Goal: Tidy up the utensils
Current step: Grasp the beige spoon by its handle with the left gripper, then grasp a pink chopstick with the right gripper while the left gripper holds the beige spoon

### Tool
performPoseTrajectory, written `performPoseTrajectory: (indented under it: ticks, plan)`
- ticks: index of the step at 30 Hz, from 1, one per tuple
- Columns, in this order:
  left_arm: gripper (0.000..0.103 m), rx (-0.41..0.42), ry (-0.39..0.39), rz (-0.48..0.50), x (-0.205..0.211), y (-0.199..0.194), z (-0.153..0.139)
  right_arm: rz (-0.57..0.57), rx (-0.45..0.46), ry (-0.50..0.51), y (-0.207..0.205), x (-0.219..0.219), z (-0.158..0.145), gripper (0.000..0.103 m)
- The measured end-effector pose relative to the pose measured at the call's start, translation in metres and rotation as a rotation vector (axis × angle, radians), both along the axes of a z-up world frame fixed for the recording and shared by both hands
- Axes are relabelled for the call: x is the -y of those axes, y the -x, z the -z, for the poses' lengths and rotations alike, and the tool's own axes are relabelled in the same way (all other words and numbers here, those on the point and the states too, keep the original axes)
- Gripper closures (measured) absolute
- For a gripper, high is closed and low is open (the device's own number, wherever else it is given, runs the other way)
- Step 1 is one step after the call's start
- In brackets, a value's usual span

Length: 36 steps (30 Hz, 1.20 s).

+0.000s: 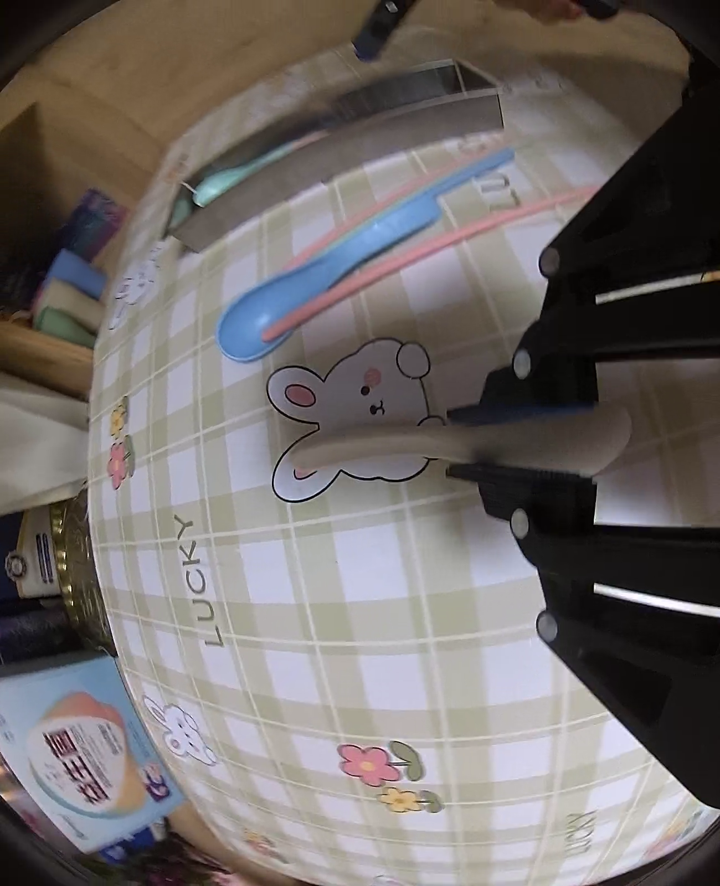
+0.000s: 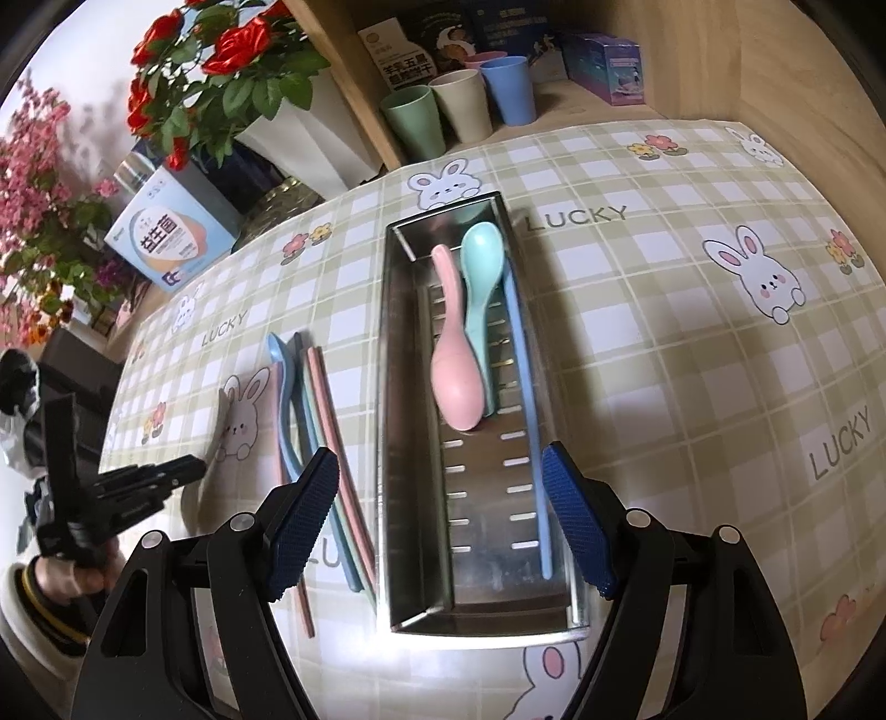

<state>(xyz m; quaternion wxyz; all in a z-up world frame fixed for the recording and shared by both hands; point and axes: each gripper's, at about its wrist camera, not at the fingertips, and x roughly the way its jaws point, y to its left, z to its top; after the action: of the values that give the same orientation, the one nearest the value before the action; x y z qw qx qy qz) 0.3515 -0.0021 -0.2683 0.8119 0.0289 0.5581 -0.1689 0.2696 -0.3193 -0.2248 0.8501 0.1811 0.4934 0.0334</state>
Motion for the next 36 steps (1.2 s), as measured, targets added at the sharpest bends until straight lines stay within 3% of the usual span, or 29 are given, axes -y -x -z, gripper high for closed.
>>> performPoseTrajectory:
  ticks: [7, 16, 29, 34, 36]
  plan:
    - [0.097, 0.001, 0.03, -0.011, -0.011, 0.013, -0.001, -0.069, 0.004, 0.018, -0.003, -0.026, -0.005, 0.03]
    - [0.096, -0.032, 0.006, 0.008, -0.01, 0.009, 0.009, -0.082, 0.008, 0.039, 0.0, -0.036, -0.012, 0.03]
    - [0.096, 0.01, -0.008, 0.027, -0.002, 0.004, 0.01, -0.117, -0.01, 0.042, 0.0, -0.046, -0.008, 0.031]
    - [0.096, 0.041, -0.005, -0.011, -0.008, 0.015, 0.008, -0.17, -0.015, 0.033, 0.0, -0.058, -0.005, 0.041]
    - [0.096, 0.047, 0.003, -0.023, -0.014, 0.021, 0.007, -0.212, -0.015, 0.033, 0.0, -0.069, -0.004, 0.055]
